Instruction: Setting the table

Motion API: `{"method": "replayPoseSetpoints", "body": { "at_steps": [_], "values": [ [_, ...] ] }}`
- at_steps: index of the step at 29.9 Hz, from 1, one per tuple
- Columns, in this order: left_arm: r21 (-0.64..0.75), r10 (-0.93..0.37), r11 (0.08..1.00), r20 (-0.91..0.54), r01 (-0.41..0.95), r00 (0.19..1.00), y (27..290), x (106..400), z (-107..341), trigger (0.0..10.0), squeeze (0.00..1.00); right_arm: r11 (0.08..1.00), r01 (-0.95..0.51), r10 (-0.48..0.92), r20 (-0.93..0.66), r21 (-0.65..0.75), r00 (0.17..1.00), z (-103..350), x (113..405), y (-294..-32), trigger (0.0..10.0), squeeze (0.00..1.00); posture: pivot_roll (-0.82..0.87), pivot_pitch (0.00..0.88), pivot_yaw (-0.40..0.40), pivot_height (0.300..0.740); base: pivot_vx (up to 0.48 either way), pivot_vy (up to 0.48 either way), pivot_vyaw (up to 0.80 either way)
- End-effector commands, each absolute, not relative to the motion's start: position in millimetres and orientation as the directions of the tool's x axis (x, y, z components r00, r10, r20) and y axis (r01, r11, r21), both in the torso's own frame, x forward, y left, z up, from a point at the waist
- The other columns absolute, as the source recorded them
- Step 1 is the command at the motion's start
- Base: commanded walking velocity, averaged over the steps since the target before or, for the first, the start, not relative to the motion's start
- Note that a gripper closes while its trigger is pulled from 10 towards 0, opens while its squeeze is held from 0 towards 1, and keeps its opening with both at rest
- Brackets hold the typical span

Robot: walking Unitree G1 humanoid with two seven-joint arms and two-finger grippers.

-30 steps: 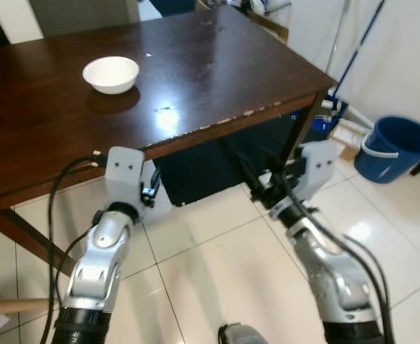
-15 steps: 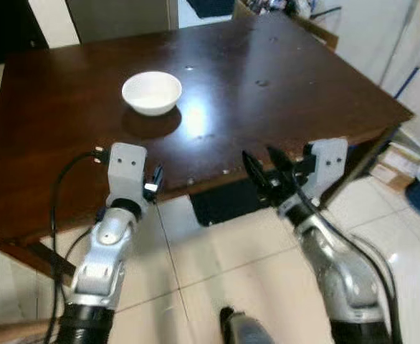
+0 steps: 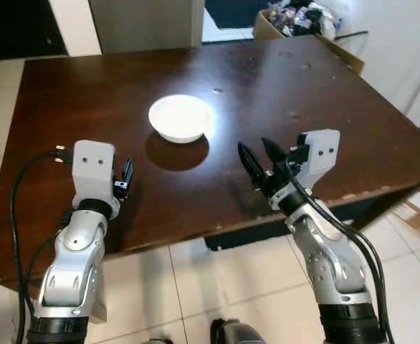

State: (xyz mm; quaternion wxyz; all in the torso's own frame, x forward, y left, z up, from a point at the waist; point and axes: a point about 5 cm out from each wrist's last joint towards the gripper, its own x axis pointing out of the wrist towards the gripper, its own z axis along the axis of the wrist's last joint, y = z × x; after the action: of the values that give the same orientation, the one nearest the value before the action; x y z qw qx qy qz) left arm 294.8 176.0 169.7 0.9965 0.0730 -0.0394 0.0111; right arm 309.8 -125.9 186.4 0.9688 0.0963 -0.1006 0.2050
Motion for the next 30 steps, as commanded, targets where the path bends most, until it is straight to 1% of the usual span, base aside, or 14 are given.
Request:
{"method": "replayPoseSetpoints", "body": {
  "at_steps": [1,6,8,9,10,11,15,17,20,23,25,28,29,30],
  "values": [
    [0.155,0.033,0.987,0.063,-0.042,0.998,180.7,292.3,166.2,10.0,0.00,0.892,-0.426,0.383,0.249,0.149,0.890,189.0,310.5,-125.3,10.0,0.00,-0.09,0.065,0.005,0.740,0.352,0.000,0.00],
    [0.152,0.027,0.988,0.061,-0.036,0.998,177.7,292.2,166.8,10.0,0.00,0.863,-0.474,0.424,0.259,0.177,0.868,190.8,309.5,-122.2,10.0,0.00,-0.09,0.064,0.010,0.740,0.335,0.000,0.00],
    [0.148,0.018,0.989,0.061,-0.026,0.998,175.2,292.7,167.2,10.0,0.00,0.835,-0.502,0.443,0.268,0.223,0.856,191.7,309.1,-120.4,10.0,0.00,-0.09,0.065,0.014,0.740,0.332,0.000,0.00],
    [0.148,0.018,0.989,0.061,-0.026,0.998,175.2,292.7,167.2,10.0,0.00,0.835,-0.502,0.443,0.268,0.223,0.856,191.7,309.1,-120.4,10.0,0.00,-0.09,0.065,0.014,0.740,0.334,0.000,0.00],
    [0.147,0.006,0.989,0.060,-0.015,0.998,171.9,294.2,167.4,10.0,0.00,0.783,-0.549,0.481,0.274,0.295,0.833,192.2,308.5,-117.2,10.0,0.00,-0.09,0.066,0.017,0.740,0.326,0.000,0.00],
    [0.147,0.002,0.989,0.059,-0.011,0.998,170.5,294.8,167.5,10.0,0.00,0.764,-0.563,0.492,0.279,0.315,0.825,192.4,308.4,-116.4,10.0,0.00,-0.09,0.066,0.017,0.740,0.326,0.000,0.00],
    [0.145,-0.010,0.989,0.051,0.002,0.999,165.0,297.3,165.8,10.0,0.00,0.731,-0.563,0.493,0.271,0.387,0.827,188.1,311.7,-118.1,10.0,0.00,-0.10,0.067,0.023,0.740,0.312,0.000,0.00],
    [0.143,-0.013,0.990,0.049,0.006,0.999,164.0,297.7,165.5,10.0,0.00,0.732,-0.554,0.490,0.260,0.396,0.832,185.6,313.6,-119.5,10.0,0.00,-0.10,0.064,0.027,0.740,0.304,0.000,0.00],
    [0.116,-0.011,0.993,0.044,0.006,0.999,163.1,297.8,166.4,10.0,0.00,0.739,-0.535,0.484,0.230,0.409,0.844,180.5,317.9,-125.1,10.0,0.00,-0.10,0.062,0.030,0.740,0.000,0.000,0.00],
    [0.115,-0.023,0.993,0.044,0.018,0.999,164.5,296.7,166.9,10.0,0.00,0.786,-0.506,0.482,0.162,0.355,0.861,175.9,319.9,-128.4,10.0,0.00,-0.10,0.061,0.030,0.740,0.000,0.000,0.00],
    [0.116,-0.027,0.993,0.041,0.022,0.999,164.7,296.6,166.7,10.0,0.00,0.796,-0.500,0.480,0.145,0.341,0.865,174.9,320.1,-129.2,10.0,0.00,-0.10,0.061,0.030,0.740,0.000,0.000,0.00],
    [0.130,-0.039,0.991,0.035,0.035,0.999,166.2,296.5,165.7,10.0,0.00,0.873,-0.396,0.397,0.055,0.284,0.916,163.6,326.7,-140.2,10.0,0.00,-0.10,0.063,0.034,0.740,0.000,0.000,0.00],
    [0.131,-0.042,0.991,0.035,0.037,0.999,166.7,296.8,165.8,10.0,0.00,0.886,-0.377,0.380,0.043,0.271,0.924,161.1,328.4,-142.7,10.0,0.00,-0.10,0.063,0.034,0.740,0.000,0.000,0.00],
    [0.131,-0.042,0.991,0.036,0.037,0.998,167.2,297.5,166.4,10.0,0.00,0.889,-0.370,0.374,0.039,0.270,0.927,160.0,329.6,-143.9,10.0,0.38,-0.10,0.063,0.034,0.740,0.000,0.000,0.00]
  ]
}}
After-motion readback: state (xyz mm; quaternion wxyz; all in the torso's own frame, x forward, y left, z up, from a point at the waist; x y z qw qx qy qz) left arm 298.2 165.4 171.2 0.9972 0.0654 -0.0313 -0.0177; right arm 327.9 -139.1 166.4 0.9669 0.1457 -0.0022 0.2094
